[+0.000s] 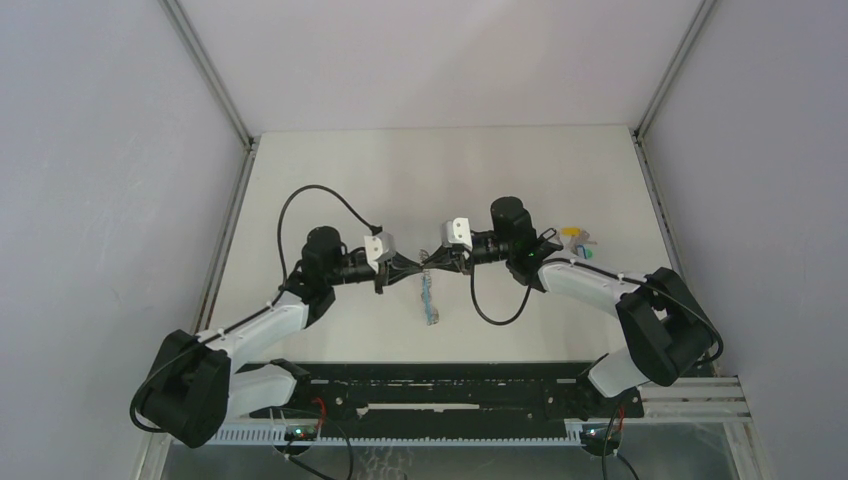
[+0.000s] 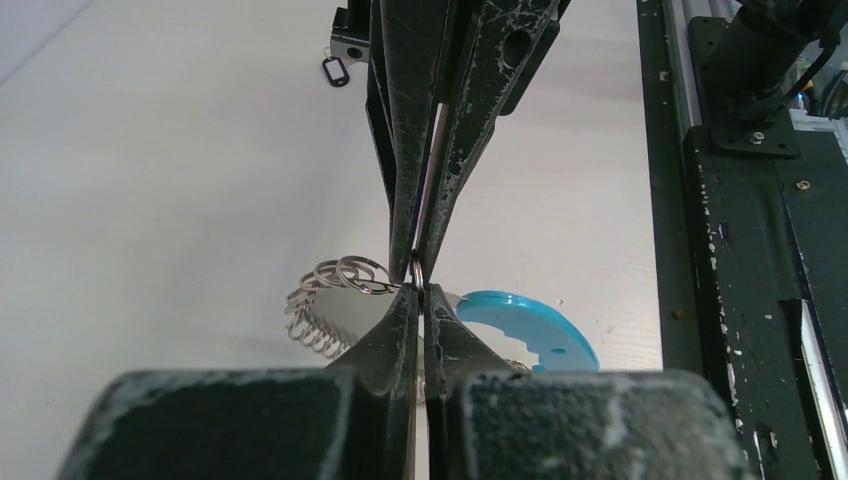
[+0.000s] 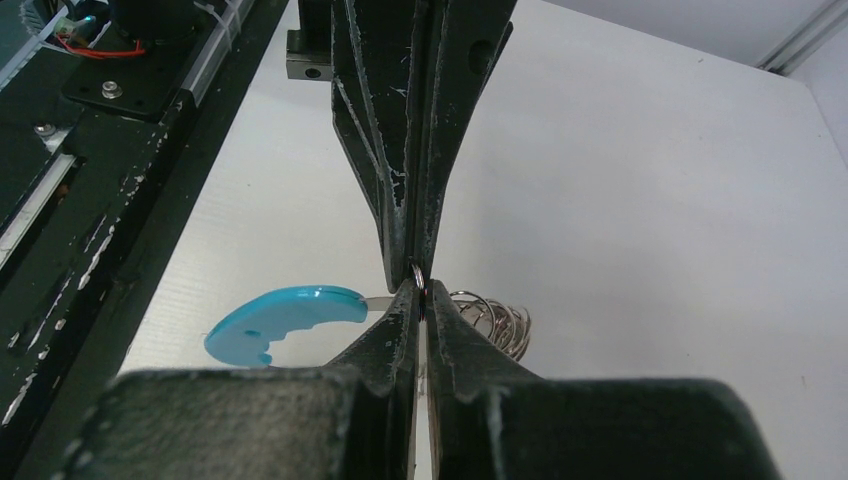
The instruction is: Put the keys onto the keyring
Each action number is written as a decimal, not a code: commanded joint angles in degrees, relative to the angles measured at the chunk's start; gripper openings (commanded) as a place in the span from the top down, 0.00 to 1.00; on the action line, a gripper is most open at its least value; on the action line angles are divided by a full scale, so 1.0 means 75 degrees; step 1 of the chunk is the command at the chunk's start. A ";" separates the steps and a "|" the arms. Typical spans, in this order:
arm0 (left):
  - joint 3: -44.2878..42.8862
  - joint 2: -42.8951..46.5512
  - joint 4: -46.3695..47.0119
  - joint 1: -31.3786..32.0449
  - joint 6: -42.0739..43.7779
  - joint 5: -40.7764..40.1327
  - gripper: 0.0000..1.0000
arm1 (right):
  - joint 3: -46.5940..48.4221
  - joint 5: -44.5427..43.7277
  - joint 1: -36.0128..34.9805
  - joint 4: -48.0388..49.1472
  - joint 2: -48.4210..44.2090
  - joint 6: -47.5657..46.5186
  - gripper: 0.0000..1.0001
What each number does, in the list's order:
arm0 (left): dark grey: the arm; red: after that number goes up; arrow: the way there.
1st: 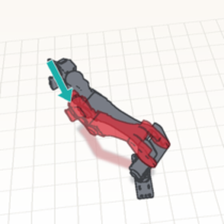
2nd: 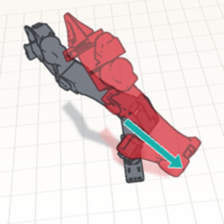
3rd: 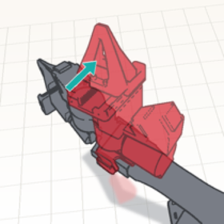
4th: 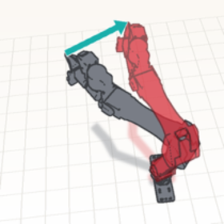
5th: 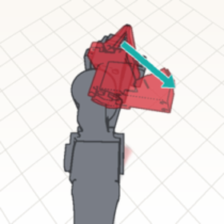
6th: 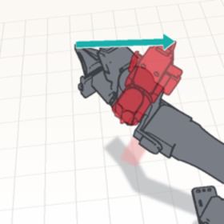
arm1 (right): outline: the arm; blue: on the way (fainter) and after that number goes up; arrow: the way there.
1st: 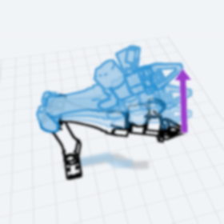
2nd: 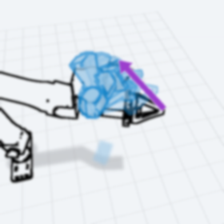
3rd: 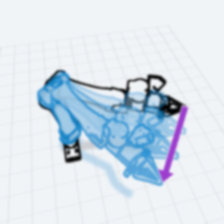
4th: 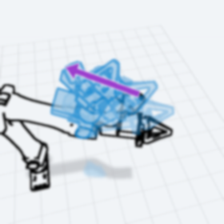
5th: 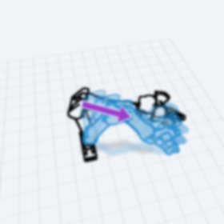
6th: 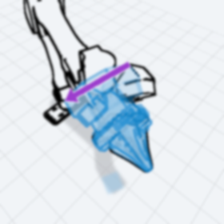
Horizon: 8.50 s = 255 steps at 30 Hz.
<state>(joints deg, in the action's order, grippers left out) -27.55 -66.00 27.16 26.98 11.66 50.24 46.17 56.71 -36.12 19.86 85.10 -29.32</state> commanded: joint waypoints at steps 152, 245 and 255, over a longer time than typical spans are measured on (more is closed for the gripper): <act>-0.2238 -0.0791 -0.4586 0.0270 -0.9530 -0.0644 1.00 | -0.3233 -0.4850 -0.2245 0.1825 -0.3332 -0.1049 0.75; 0.0373 0.1381 0.1056 0.0843 -0.1559 -0.2292 0.64 | -0.0140 -0.2720 -0.0892 -0.2523 -0.2417 -0.1008 1.00; 0.1016 0.1192 0.1378 0.0937 -0.0713 -0.1858 0.64 | -0.0129 -0.3080 -0.0926 -0.2301 -0.1970 -0.0484 1.00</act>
<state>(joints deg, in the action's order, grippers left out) -22.39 -56.53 33.15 33.52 2.22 34.37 42.70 34.48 -43.09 -0.14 70.22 -35.79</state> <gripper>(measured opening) 0.362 0.003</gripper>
